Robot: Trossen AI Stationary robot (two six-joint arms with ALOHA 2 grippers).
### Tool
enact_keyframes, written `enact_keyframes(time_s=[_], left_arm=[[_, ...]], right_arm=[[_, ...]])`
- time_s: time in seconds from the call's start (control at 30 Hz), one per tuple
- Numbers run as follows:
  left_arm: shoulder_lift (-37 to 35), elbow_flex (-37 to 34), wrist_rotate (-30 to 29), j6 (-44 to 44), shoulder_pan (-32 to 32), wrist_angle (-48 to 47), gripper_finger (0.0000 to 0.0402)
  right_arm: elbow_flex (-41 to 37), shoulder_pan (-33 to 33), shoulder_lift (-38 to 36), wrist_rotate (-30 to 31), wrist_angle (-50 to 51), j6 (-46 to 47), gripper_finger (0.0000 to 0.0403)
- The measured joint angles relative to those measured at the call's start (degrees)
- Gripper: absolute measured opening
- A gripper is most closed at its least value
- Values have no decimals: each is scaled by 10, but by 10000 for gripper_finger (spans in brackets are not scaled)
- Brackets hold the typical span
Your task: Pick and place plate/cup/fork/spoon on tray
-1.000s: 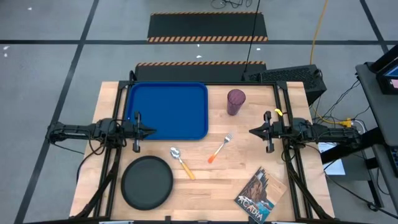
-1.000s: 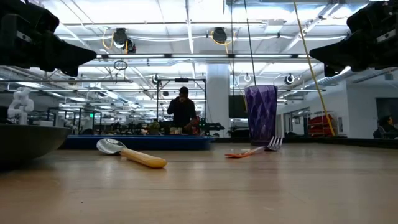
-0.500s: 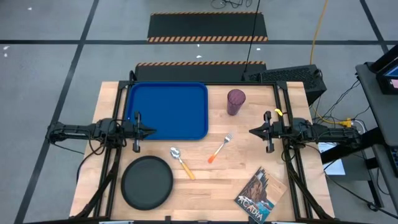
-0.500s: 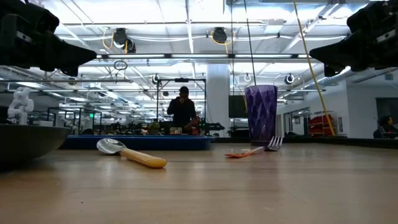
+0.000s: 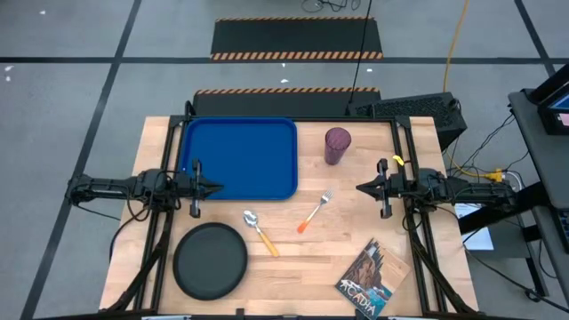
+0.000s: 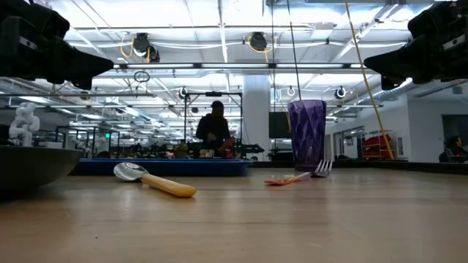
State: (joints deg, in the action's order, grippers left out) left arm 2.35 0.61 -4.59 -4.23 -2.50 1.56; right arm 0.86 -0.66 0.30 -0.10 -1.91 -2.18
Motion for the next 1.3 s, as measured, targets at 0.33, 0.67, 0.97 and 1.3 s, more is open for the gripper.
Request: enact_keyframes(time_s=[0.33,0.67,0.97,1.3], left_arm=[[0,0,0,0,0,0,26],[0,0,0,0,0,0,26],[0,0,0,0,0,0,26],[0,-1,-5,-51,0,10,26]], right_arm=[[0,0,0,0,0,0,0],[0,0,0,0,0,0,0],[0,0,0,0,0,0,0],[0,0,0,0,0,0,0]])
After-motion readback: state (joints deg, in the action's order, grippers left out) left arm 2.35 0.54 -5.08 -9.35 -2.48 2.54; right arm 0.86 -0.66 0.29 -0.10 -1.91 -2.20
